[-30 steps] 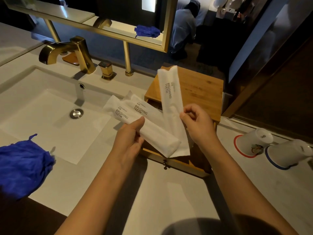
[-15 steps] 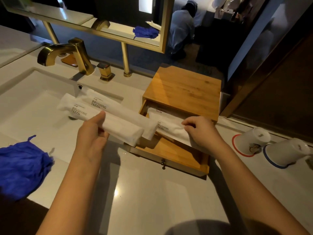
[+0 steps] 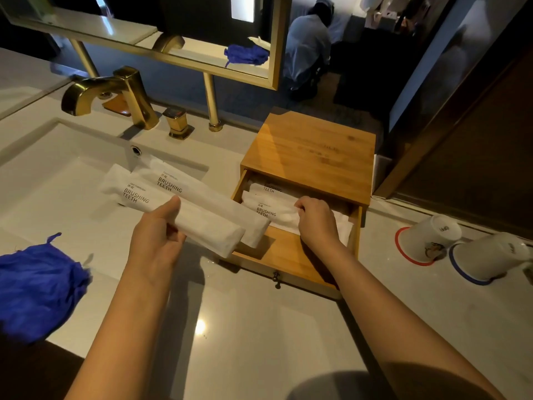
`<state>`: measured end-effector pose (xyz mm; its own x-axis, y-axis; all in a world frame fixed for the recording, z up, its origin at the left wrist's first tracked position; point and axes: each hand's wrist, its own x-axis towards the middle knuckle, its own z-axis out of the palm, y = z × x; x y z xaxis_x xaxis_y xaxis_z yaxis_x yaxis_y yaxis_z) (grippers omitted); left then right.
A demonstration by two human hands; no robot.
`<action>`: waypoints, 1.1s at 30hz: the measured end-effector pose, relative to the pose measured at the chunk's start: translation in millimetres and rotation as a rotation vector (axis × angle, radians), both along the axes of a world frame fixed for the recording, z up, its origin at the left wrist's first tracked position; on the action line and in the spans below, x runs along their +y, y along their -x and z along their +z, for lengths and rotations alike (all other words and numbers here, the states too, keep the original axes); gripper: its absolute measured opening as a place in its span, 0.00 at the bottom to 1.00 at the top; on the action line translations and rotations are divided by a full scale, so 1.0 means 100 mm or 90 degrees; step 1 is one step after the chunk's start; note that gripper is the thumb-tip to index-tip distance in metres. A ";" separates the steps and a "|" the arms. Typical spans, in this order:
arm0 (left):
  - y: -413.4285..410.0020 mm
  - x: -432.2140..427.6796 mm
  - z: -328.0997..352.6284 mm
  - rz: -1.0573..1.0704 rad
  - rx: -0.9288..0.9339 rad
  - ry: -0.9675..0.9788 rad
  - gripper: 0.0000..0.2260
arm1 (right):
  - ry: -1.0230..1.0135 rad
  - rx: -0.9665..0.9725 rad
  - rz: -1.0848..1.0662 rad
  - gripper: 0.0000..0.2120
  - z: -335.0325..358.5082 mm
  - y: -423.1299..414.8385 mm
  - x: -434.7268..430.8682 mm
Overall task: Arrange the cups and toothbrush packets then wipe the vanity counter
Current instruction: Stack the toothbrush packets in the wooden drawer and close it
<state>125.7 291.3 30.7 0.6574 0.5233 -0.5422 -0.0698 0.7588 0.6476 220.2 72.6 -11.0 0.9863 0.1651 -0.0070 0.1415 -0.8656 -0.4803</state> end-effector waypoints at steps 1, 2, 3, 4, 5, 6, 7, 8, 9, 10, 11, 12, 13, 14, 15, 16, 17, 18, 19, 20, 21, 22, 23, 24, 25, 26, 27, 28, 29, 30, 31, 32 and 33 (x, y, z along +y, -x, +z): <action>0.00 -0.01 0.00 -0.005 -0.002 0.000 0.07 | 0.002 -0.005 -0.004 0.12 -0.02 0.00 0.01; 0.00 -0.03 0.00 -0.010 -0.005 -0.002 0.07 | 0.003 -0.011 -0.008 0.12 -0.04 0.00 0.02; 0.01 -0.05 0.01 -0.014 -0.008 -0.005 0.07 | 0.005 -0.016 -0.013 0.12 -0.06 -0.01 0.03; 0.01 -0.07 0.01 -0.016 -0.007 -0.008 0.07 | 0.008 -0.022 -0.015 0.12 -0.06 -0.02 0.03; 0.01 -0.07 0.01 -0.016 -0.002 -0.011 0.07 | 0.011 -0.025 -0.017 0.12 -0.07 -0.03 0.03; 0.01 -0.06 0.01 -0.015 0.002 -0.011 0.07 | 0.012 -0.027 -0.019 0.12 -0.07 -0.04 0.03; 0.00 -0.06 0.00 -0.017 0.002 -0.010 0.07 | 0.012 -0.028 -0.022 0.12 -0.08 -0.05 0.03; 0.00 -0.06 0.01 -0.020 -0.002 -0.011 0.07 | 0.011 -0.029 -0.025 0.12 -0.09 -0.05 0.02; 0.00 -0.08 0.02 -0.022 -0.004 -0.014 0.07 | 0.010 -0.029 -0.027 0.12 -0.09 -0.06 0.02; 0.01 -0.10 0.03 -0.021 -0.003 -0.019 0.07 | 0.010 -0.029 -0.027 0.12 -0.10 -0.06 0.01; 0.02 -0.11 0.03 -0.021 0.000 -0.026 0.07 | 0.010 -0.029 -0.025 0.12 -0.10 -0.06 0.01; 0.02 -0.13 0.05 -0.021 -0.001 -0.031 0.08 | 0.011 -0.028 -0.020 0.12 -0.10 -0.07 0.01; 0.02 -0.14 0.05 -0.023 -0.001 -0.031 0.08 | 0.012 -0.028 -0.013 0.13 -0.10 -0.07 0.01; 0.01 -0.13 0.05 -0.024 -0.001 -0.025 0.08 | 0.013 -0.031 -0.006 0.13 -0.10 -0.08 0.01; 0.00 -0.12 0.04 -0.028 0.000 -0.017 0.08 | 0.016 -0.033 -0.001 0.13 -0.10 -0.09 0.01; -0.02 -0.11 0.03 -0.031 0.001 -0.009 0.08 | 0.018 -0.035 0.002 0.13 -0.10 -0.10 0.00; -0.03 -0.10 0.02 -0.033 0.001 -0.005 0.08 | 0.018 -0.037 0.002 0.13 -0.10 -0.11 0.00; -0.03 -0.10 0.02 -0.034 0.001 -0.002 0.07 | 0.017 -0.039 0.000 0.12 -0.11 -0.12 -0.01; -0.04 -0.09 0.02 -0.035 -0.001 -0.001 0.07 | 0.017 -0.043 -0.002 0.12 -0.12 -0.12 -0.01; -0.04 -0.10 0.02 -0.036 -0.004 0.000 0.07 | 0.018 -0.046 -0.005 0.12 -0.13 -0.12 -0.01; -0.05 -0.11 0.02 -0.037 -0.006 -0.002 0.07 | 0.019 -0.050 -0.006 0.12 -0.14 -0.12 0.00; -0.05 -0.11 0.03 -0.036 -0.006 -0.002 0.07 | 0.019 -0.055 -0.002 0.12 -0.14 -0.11 0.01; -0.05 -0.11 0.02 -0.034 -0.004 -0.003 0.07 | 0.017 -0.061 0.008 0.13 -0.14 -0.09 0.01; -0.05 -0.10 0.02 -0.034 -0.003 -0.002 0.07 | 0.016 -0.067 0.022 0.14 -0.13 -0.06 0.01; -0.05 -0.10 0.02 -0.037 -0.003 -0.001 0.07 | 0.019 -0.071 0.040 0.16 -0.12 -0.02 0.01; -0.05 -0.09 0.02 -0.037 -0.004 -0.001 0.07 | 0.030 -0.075 0.064 0.18 -0.09 0.02 0.00; -0.04 -0.09 0.01 -0.036 -0.004 -0.002 0.07 | 0.048 -0.073 0.095 0.20 -0.07 0.07 -0.02; -0.03 -0.09 0.01 -0.034 -0.005 -0.001 0.07 | 0.068 -0.062 0.134 0.21 -0.05 0.13 -0.04; -0.03 -0.09 0.01 -0.032 -0.007 0.000 0.07 | 0.081 -0.036 0.176 0.23 -0.04 0.19 -0.05; -0.03 -0.10 0.02 -0.031 -0.009 0.000 0.07 | 0.088 0.002 0.215 0.24 -0.03 0.24 -0.06; -0.02 -0.11 0.03 -0.031 -0.010 -0.002 0.07 | 0.095 0.045 0.245 0.26 -0.03 0.27 -0.07; -0.02 -0.13 0.03 -0.031 -0.010 -0.004 0.07 | 0.105 0.080 0.266 0.27 -0.03 0.28 -0.08; -0.02 -0.14 0.04 -0.034 -0.010 -0.005 0.07 | 0.113 0.102 0.279 0.28 -0.03 0.28 -0.08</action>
